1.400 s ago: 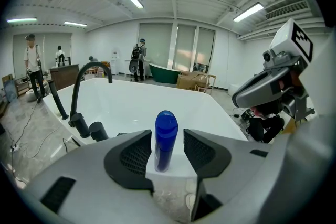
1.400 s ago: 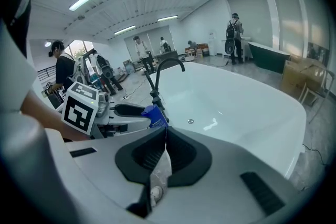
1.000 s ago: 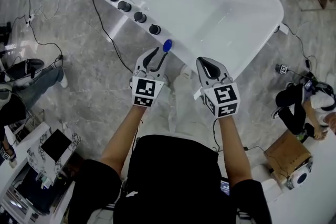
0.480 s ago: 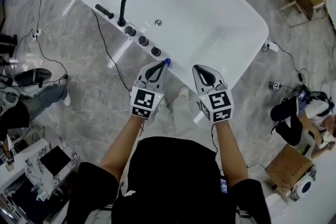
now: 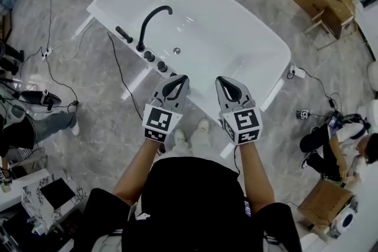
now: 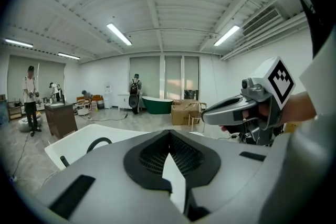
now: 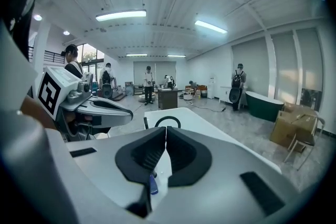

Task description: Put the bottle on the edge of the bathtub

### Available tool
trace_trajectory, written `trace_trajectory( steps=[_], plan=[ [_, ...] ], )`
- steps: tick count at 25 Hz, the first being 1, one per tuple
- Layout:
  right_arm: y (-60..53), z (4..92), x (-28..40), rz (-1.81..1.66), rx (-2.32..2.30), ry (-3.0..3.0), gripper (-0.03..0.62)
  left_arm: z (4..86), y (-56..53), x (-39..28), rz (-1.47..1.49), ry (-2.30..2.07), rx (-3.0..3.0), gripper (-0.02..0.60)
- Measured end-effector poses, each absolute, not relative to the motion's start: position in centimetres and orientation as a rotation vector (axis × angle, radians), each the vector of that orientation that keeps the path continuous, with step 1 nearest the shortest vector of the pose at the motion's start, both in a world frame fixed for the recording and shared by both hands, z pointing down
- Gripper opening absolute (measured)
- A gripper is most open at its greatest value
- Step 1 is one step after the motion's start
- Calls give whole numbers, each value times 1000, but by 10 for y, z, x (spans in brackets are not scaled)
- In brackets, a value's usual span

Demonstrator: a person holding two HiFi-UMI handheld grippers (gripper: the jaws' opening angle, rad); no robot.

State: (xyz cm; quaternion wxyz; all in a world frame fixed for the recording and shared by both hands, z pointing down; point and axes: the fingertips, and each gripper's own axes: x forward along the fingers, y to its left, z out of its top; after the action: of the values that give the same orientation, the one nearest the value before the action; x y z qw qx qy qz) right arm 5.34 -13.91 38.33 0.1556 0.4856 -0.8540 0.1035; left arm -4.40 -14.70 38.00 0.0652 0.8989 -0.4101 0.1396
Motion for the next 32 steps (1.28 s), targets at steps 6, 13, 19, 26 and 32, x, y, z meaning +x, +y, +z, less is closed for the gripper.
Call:
trace_trajectory(
  steps=[6,13,19,26,32],
  plan=[
    [-142,336,54,216,1441,-2498,22,334,-145,-49,396,-1281,2757,14],
    [-148,283,57,90,1503,-2550,23,289,-143,-50,333,-1331,2786,14],
    [-149,250,54,-3,1504,-2588,23,250,-145,-53,214,-1358,2806,14],
    [-150,227,55,-59,1525,-2604,21,225,-145,-56,165,-1398,2838,14],
    [-147,225,53,-52,1522,-2603,21,214,-143,-59,143,-1402,2851,14]
  ],
)
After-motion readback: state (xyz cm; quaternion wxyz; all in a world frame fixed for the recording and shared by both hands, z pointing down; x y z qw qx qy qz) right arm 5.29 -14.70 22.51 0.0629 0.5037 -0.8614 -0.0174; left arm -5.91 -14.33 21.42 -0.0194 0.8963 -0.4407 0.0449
